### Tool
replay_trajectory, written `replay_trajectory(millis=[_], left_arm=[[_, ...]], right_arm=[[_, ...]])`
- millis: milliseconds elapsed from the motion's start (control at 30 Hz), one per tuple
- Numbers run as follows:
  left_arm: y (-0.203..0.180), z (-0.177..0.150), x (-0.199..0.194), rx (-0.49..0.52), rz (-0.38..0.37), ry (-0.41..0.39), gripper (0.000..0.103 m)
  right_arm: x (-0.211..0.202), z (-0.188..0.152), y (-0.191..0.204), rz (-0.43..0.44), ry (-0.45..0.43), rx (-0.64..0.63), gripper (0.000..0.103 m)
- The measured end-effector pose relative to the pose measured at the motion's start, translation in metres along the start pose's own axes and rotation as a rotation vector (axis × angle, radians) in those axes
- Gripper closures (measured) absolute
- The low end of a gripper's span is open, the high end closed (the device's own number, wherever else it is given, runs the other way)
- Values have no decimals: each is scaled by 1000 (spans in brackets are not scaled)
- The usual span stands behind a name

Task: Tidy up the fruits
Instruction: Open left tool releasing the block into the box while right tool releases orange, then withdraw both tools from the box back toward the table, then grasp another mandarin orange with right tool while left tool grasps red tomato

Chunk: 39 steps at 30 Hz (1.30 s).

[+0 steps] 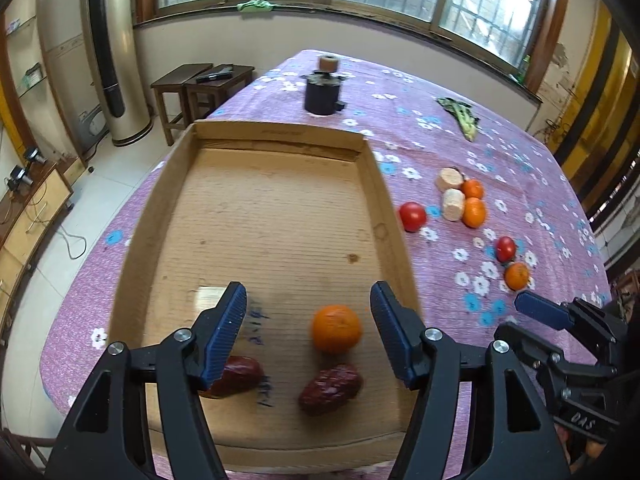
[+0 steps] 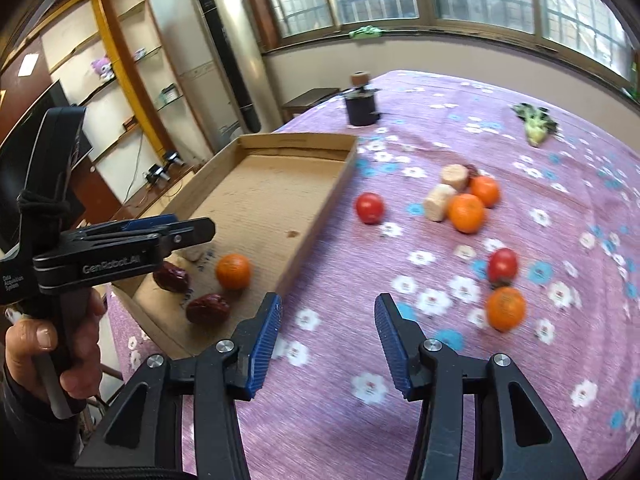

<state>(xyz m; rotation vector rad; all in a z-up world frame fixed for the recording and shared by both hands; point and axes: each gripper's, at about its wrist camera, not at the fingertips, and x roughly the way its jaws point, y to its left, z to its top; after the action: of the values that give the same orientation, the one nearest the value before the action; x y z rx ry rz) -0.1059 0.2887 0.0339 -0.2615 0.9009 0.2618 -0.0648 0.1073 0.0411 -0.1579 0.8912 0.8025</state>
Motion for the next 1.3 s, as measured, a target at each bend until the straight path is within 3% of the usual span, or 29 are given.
replay_trajectory(millis=[600, 1067, 1167, 1200, 1300], left_arm=[[-78, 1, 5, 107, -135, 34, 39], [-137, 33, 42, 166, -182, 72, 39], [-150, 37, 51, 178, -200, 88, 39], [-156, 37, 55, 184, -203, 96, 39], [-171, 36, 67, 204, -216, 121, 40]], right_arm=[[-32, -21, -70, -107, -31, 101, 53], [20, -9, -109, -155, 40, 108, 53], [31, -7, -115, -147, 53, 107, 55], [31, -7, -115, -147, 44, 100, 72], [20, -9, -122, -119, 25, 120, 71]])
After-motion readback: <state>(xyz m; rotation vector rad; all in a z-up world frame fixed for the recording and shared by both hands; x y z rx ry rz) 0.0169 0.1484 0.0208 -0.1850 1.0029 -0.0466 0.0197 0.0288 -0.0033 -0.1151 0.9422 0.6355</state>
